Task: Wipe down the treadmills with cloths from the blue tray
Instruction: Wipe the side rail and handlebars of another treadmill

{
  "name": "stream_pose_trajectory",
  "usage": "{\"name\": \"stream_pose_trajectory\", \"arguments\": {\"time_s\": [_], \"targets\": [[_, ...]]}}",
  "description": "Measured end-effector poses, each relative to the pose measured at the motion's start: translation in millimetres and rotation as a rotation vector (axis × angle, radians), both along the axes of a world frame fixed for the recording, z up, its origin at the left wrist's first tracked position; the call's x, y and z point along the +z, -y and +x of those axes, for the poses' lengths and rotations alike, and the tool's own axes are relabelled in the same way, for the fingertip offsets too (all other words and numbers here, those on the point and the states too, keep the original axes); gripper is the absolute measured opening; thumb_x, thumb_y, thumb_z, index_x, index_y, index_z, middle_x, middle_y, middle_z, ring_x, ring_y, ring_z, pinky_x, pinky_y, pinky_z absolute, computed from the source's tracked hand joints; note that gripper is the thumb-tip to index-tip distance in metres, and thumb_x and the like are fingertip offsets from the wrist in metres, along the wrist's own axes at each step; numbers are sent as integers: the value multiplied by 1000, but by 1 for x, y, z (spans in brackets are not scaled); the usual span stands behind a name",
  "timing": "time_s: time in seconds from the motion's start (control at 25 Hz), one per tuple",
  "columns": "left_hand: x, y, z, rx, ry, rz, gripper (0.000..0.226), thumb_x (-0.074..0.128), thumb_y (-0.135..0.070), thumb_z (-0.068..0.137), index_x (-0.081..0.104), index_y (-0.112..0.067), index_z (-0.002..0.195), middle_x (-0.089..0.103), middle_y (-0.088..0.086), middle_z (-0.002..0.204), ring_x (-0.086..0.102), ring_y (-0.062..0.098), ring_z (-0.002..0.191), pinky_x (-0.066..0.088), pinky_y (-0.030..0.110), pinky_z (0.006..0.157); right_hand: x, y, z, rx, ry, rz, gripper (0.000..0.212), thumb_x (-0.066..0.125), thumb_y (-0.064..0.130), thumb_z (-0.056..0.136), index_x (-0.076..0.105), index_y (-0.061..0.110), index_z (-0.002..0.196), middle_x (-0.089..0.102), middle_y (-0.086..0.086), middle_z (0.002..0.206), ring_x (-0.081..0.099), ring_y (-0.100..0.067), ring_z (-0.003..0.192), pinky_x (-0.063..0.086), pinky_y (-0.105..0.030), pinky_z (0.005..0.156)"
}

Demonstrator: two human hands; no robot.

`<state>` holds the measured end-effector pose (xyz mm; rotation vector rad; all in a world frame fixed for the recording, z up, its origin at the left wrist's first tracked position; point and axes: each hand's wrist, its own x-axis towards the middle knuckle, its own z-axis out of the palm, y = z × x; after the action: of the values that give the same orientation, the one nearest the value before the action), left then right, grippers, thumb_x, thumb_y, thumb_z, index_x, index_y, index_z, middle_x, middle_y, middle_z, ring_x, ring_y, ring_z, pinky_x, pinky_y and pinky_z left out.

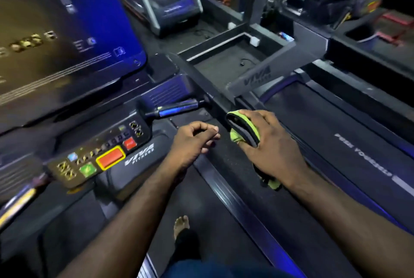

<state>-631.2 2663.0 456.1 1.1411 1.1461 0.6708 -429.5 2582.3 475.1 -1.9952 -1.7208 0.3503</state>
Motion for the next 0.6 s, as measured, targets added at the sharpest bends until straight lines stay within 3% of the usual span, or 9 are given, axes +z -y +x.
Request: {"name": "stream_pose_trajectory", "arguments": {"time_s": [0.08,0.16,0.28,0.36,0.48,0.6], "targets": [[-19,-46,-3,-49,-118,128,11,76,-40,85,78,-29,88,81,-2,94,71,14,86,53,32,79,1,-33,-6,-78,78,-23,69,72,53,89,36,52,148,40,14,148,60,-21,120,57,-44,92],[-30,-84,1,-187,-298,270,21,72,-48,83,78,-33,96,79,-9,99,71,10,93,55,32,92,1,-65,-10,-133,159,-50,75,75,50,88,34,52,151,37,13,152,59,-22,123,56,-45,93],[-40,-121,12,-397,-507,409,33,69,-35,98,72,-24,129,73,-5,128,68,15,113,42,18,95,-8,-106,-12,-169,240,-127,83,78,46,87,31,47,154,32,7,158,56,-26,128,58,-48,90],[-48,-135,16,-467,-528,462,40,66,-28,100,65,-17,138,63,-2,144,59,16,130,31,11,100,-17,-125,-9,-171,272,-150,85,77,47,87,28,45,156,28,5,161,53,-28,131,58,-49,87],[-63,-150,20,-414,-518,500,39,66,-22,99,66,-12,137,64,0,144,57,17,134,29,10,104,-46,-164,-1,-88,343,-154,90,67,59,90,14,48,162,13,3,171,41,-32,143,56,-53,92],[-73,-151,21,-225,-564,553,33,69,-14,92,73,-13,124,73,-2,128,66,14,120,33,3,100,-84,-198,0,79,461,-226,93,41,82,92,-2,44,165,-2,-3,176,34,-39,149,51,-58,99]]}}
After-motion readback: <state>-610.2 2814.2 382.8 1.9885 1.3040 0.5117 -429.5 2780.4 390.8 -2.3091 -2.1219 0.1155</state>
